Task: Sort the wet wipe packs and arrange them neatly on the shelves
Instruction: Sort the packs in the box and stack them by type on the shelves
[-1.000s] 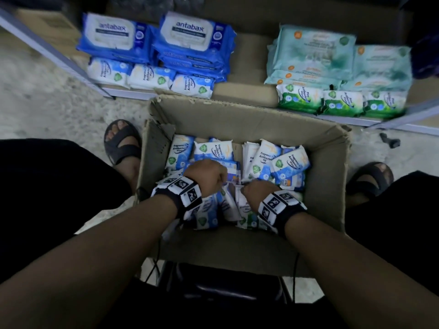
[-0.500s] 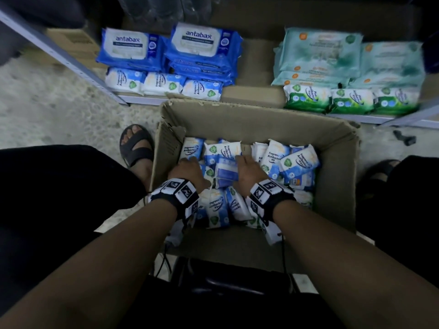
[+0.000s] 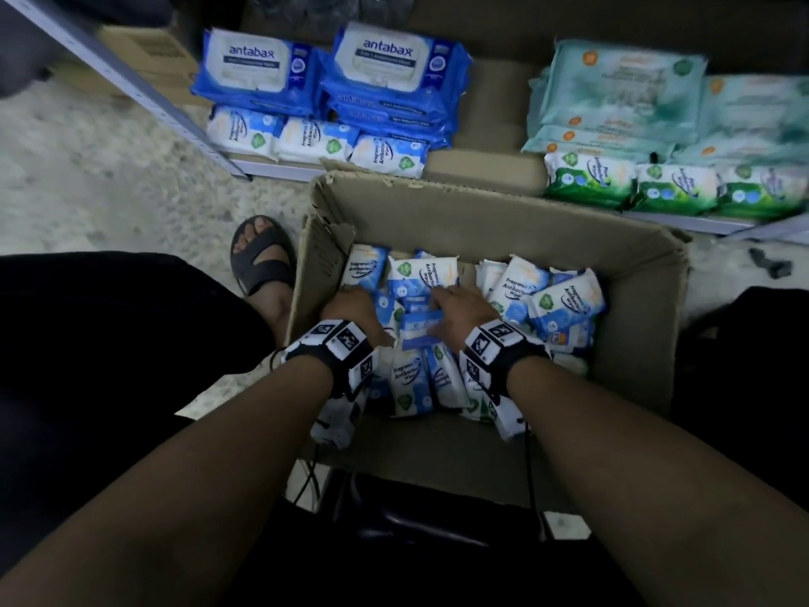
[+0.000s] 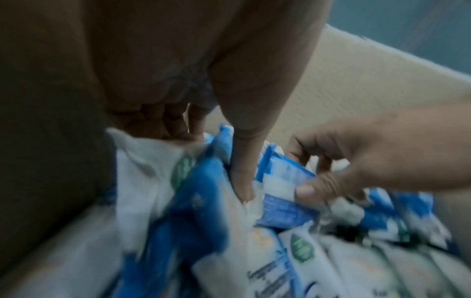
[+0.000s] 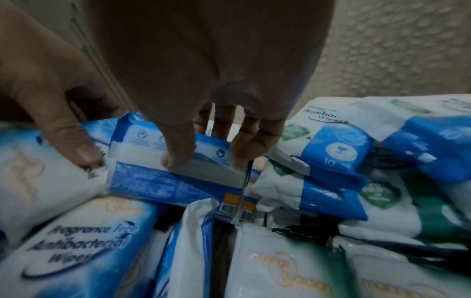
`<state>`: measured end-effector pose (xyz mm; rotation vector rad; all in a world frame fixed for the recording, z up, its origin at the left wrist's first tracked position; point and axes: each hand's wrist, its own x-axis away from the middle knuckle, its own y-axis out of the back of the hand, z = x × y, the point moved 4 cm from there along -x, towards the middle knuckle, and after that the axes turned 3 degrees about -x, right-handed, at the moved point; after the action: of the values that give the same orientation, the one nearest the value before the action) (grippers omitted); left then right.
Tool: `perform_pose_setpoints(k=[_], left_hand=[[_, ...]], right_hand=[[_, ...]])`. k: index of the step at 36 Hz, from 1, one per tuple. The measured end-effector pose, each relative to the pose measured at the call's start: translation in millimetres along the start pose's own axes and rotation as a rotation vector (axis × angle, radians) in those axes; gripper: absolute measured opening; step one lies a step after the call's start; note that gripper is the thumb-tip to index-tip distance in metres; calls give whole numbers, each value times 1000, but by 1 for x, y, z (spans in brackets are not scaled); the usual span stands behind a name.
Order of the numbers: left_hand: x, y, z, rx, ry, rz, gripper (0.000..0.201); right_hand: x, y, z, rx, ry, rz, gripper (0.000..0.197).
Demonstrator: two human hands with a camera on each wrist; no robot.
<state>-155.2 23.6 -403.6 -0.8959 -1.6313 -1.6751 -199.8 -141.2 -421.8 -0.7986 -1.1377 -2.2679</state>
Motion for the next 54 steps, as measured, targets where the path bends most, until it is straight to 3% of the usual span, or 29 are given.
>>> perform_pose_setpoints(k=[4,9,13,18,23,26,29,32,36,38,42,47,50,54], left_hand=[[1,-1,3,18,9,48,71],[15,3,3,32,-26,-4,77],[30,16,-6,96,-72,-33,69],[56,22,-33,228,-138,-105,79],[81,8,-74,454,-306,-22,91],[104,-1,-101,444,-444,41,32],[115,-15,-123,434,-457,147,35],[122,-26,-141,465,-507,217,25],[124,-52,-155,397,-492,404,70],[119,-62,-159,313,-471,435,76],[113,-64,-166,88,-534,284,55],[111,-44,-164,-147,-575,201,53],[106,-24,-157,-122,-592,92,48],[100,1,-134,-19,-508,5,41]], right_hand=[[14,7,2,11,38,-11,29],[40,19,3,-21,34,-49,27],[62,29,-4,-19,-15,-38,35],[100,41,-24,9,-126,-95,44],[144,46,-47,83,-233,-180,43],[168,42,-63,169,-317,-244,47],[188,35,-76,185,-375,-245,36],[203,34,-83,161,-443,-260,31],[212,29,-89,196,-482,-235,27],[214,30,-90,219,-488,-235,25],[215,33,-88,163,-498,-244,27],[210,38,-80,85,-496,-249,31],[199,39,-70,33,-458,-237,31],[180,36,-55,19,-399,-198,31]])
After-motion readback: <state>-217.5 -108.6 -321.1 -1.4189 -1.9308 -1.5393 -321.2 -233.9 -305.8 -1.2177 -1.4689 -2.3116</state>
